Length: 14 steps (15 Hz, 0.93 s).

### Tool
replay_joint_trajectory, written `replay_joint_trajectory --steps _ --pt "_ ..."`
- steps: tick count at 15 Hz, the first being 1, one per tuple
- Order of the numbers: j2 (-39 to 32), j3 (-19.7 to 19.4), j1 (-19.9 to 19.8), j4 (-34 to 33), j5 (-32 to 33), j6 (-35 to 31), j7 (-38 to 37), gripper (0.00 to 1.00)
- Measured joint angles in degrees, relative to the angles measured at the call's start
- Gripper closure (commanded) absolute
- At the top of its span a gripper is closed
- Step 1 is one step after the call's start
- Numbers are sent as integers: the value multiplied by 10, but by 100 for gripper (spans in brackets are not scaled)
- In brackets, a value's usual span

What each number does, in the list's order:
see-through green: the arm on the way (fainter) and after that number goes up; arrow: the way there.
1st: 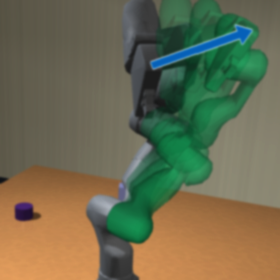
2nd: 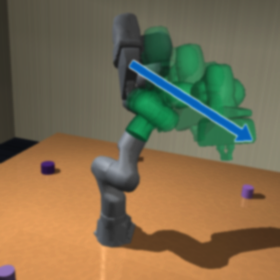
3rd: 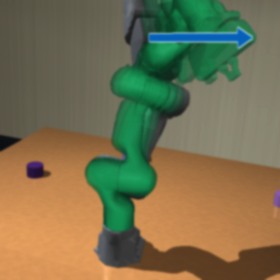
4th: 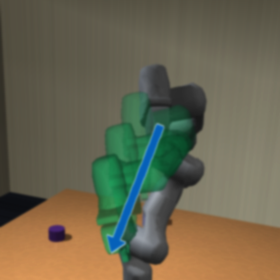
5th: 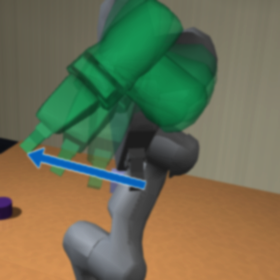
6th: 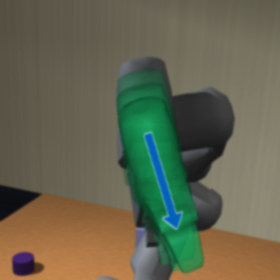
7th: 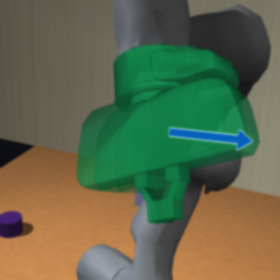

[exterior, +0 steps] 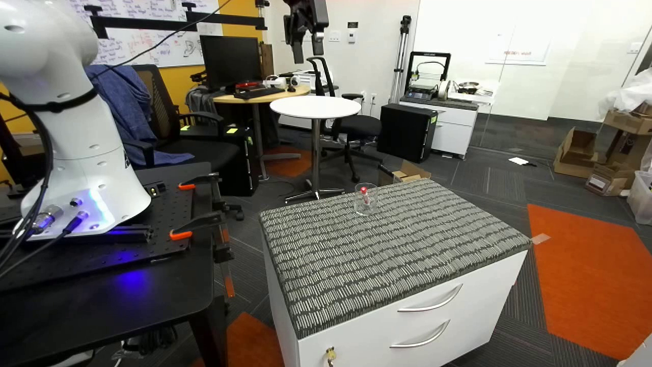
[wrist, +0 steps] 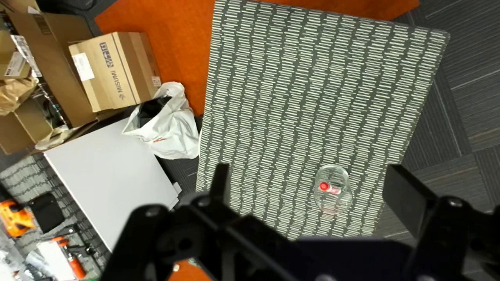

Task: Take the marker out of the glass

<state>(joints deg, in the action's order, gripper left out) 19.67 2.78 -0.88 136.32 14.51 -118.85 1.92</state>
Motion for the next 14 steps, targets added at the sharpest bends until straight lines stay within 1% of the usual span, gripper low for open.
replay_joint_trajectory --steps 6,10,14 --pt "-132 10 2 -76 32 2 -1 0" --pt "-203 11 15 -126 29 8 -2 0" --pt "-268 11 28 -180 20 32 -2 0"
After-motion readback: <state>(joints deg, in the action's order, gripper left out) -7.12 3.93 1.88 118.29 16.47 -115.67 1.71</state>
